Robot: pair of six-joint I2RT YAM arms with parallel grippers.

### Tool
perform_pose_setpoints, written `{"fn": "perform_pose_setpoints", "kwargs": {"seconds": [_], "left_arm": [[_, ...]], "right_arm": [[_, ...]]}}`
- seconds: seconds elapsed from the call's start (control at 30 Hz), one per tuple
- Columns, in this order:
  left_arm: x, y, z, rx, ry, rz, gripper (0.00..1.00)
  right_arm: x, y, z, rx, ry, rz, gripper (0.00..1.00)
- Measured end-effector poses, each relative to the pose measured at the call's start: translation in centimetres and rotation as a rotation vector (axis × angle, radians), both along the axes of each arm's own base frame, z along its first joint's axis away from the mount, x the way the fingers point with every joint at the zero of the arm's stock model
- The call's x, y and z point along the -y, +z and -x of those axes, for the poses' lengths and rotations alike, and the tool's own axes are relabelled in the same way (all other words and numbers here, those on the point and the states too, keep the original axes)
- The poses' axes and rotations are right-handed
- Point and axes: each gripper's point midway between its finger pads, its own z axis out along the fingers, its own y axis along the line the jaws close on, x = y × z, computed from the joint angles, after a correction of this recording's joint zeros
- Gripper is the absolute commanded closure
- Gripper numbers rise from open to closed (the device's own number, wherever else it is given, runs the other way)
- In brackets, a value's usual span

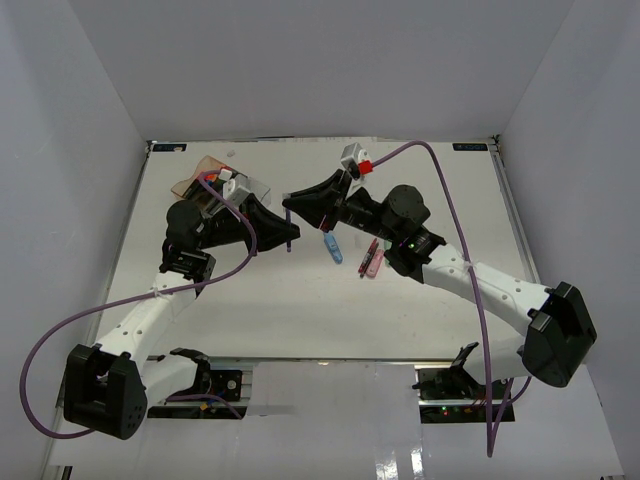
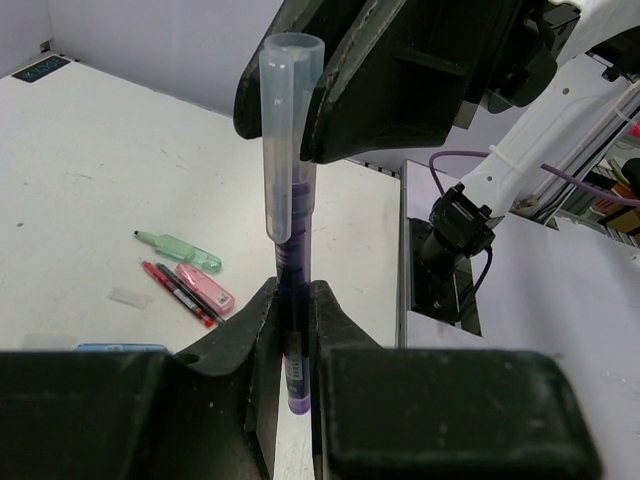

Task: Sort the stationery into containers
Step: Close the pen cap on the pen.

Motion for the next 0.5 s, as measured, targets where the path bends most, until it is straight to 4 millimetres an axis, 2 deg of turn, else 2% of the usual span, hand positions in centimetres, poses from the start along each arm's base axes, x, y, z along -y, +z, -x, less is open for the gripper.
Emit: {"fn": "perform_pose_setpoints", "kwargs": {"seconds": [0.5], "left_arm": [[-0.1, -1.0, 0.5, -0.045, -0.025, -0.019, 1.00]], "right_arm": [[-0.6, -2.0, 0.3, 0.000, 0.015, 0.050, 0.92]]}}
